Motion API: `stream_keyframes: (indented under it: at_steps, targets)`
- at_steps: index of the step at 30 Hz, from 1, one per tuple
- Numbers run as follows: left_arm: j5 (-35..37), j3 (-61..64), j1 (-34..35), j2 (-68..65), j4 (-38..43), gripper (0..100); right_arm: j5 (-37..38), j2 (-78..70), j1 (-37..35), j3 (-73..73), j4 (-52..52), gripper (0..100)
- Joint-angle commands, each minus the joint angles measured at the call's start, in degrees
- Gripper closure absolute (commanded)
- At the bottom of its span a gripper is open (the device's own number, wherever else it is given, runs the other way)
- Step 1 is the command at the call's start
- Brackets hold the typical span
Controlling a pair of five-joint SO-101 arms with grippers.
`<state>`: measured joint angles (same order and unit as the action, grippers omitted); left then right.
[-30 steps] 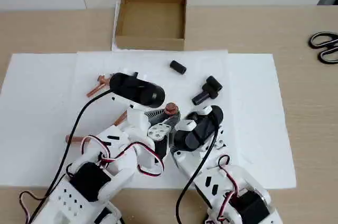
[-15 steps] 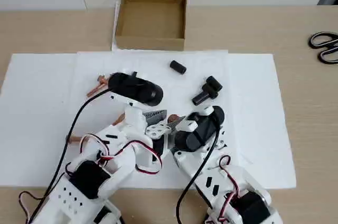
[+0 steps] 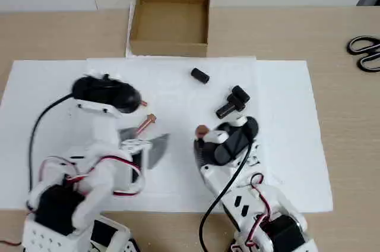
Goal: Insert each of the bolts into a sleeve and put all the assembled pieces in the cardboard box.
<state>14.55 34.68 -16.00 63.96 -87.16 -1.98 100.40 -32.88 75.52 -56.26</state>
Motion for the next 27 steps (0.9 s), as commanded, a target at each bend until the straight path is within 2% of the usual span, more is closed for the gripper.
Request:
stream_keyframes:
  at_steps: [1,4,8,15,23,27]
  targets:
    - [-11.08,-2.86,10.9,0.26,-1.49,78,0.62,0.48,5.76,-1.32,1.36,99.5]
    - [-15.65,-2.68,18.02,0.26,-1.85,78,0.62,-0.13,10.07,-4.04,1.98,99.5]
    - [-15.56,-2.86,20.22,0.26,-3.34,78,0.7,-9.98,14.99,-11.52,10.86,99.5]
    - [-15.56,-2.77,20.57,0.26,-3.43,78,0.44,-50.86,16.75,-37.36,24.57,99.5]
    - [-15.56,-2.51,20.66,0.26,-3.52,78,0.62,-95.16,16.84,-69.98,46.2,99.5]
    - [-15.56,-0.31,20.66,0.35,-3.52,78,0.62,-113.1,16.84,-85.8,49.71,99.5]
